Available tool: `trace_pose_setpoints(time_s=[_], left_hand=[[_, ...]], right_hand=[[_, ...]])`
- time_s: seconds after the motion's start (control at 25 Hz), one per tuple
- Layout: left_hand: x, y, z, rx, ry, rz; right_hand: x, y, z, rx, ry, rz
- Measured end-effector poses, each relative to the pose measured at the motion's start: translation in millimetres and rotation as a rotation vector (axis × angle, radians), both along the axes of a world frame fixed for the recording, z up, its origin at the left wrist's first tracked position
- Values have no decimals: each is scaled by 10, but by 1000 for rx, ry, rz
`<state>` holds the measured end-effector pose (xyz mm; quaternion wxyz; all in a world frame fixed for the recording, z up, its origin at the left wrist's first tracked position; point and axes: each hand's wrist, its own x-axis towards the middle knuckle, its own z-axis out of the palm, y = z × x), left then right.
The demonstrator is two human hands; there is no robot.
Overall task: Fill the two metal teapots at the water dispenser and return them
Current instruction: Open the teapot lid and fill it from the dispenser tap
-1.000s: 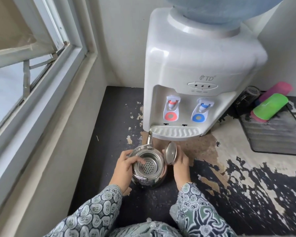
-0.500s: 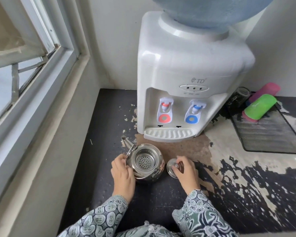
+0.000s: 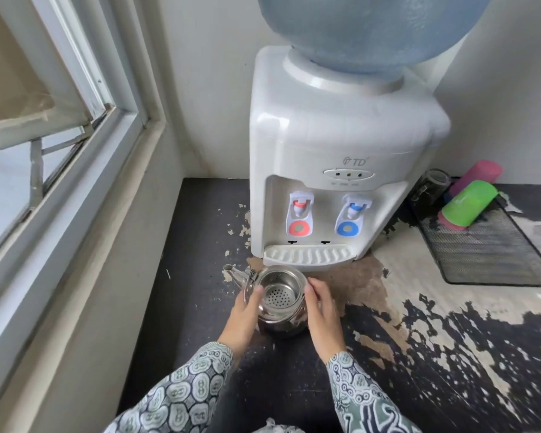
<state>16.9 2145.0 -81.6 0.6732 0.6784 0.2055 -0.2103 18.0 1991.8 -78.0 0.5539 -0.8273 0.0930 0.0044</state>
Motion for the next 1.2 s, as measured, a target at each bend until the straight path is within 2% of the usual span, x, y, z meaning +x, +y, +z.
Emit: trace_pose_setpoints(time_s=[0.12,0.32,0.44,0.56,0.68,0.76,0.84,0.96,1.04,1.16,1.2], left_hand=[[142,-121,109,7,-92,-52],[338,-315,275,59,-256,-58],[418,-389,339,205,-366,-108],[496,-401,327,304,-363,-172],[558,-449,208,255,-334,-82],[560,-513,160,231,-327,-17],[529,-553,280,261,-333,-19],[514,-571,338,241,-353,15],[523,-578,331,265,-349,34],[541,-612,296,284,-351,30],[539,-614,289,291,-344,31]], right_hand=[[205,-58,195,150,24,-17],[558,-128,462,192,106,37],[672,-117,522,200,116,9],[749,-101,527,164,86,-6],[782,-27,536,132,9,7],[792,32,525,37,-56,-5],[805,81,539,-34,32,-40],[763,140,712,-34,111,-48],[682,158,836,-7,37,-44],[567,173,1032,143,-75,36],[567,162,1024,98,-79,74]])
